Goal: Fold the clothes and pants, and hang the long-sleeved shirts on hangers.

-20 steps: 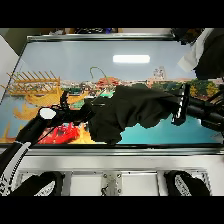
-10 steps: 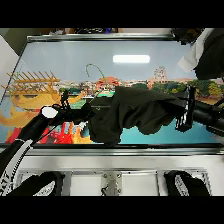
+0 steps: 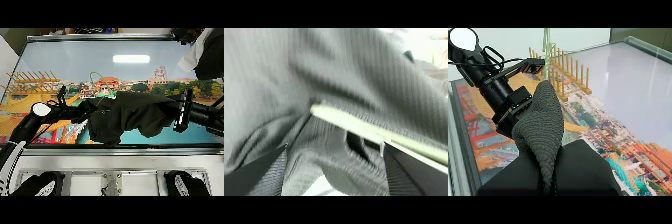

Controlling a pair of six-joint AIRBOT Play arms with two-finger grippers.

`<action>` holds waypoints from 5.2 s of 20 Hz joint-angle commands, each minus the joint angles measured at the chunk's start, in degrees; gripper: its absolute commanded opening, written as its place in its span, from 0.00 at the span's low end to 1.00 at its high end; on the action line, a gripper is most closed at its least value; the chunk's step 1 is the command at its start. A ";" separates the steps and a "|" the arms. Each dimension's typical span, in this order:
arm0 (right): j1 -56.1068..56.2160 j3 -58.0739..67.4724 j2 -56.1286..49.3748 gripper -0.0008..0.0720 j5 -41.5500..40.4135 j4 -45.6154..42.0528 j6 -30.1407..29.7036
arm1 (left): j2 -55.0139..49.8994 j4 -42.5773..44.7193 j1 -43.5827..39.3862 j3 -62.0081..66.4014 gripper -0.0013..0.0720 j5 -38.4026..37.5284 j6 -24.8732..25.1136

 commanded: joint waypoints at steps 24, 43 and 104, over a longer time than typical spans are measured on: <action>0.02 0.07 0.09 0.03 -1.53 -0.66 -0.17 | -7.02 -6.80 -8.22 2.16 0.07 -2.91 3.65; 0.02 3.39 6.49 0.02 -2.71 -0.66 12.90 | -7.02 -4.74 -1.44 3.65 0.04 -1.42 5.29; -2.95 5.27 7.19 0.02 -55.74 43.69 -59.60 | -7.04 5.29 5.01 57.66 0.04 -25.35 6.86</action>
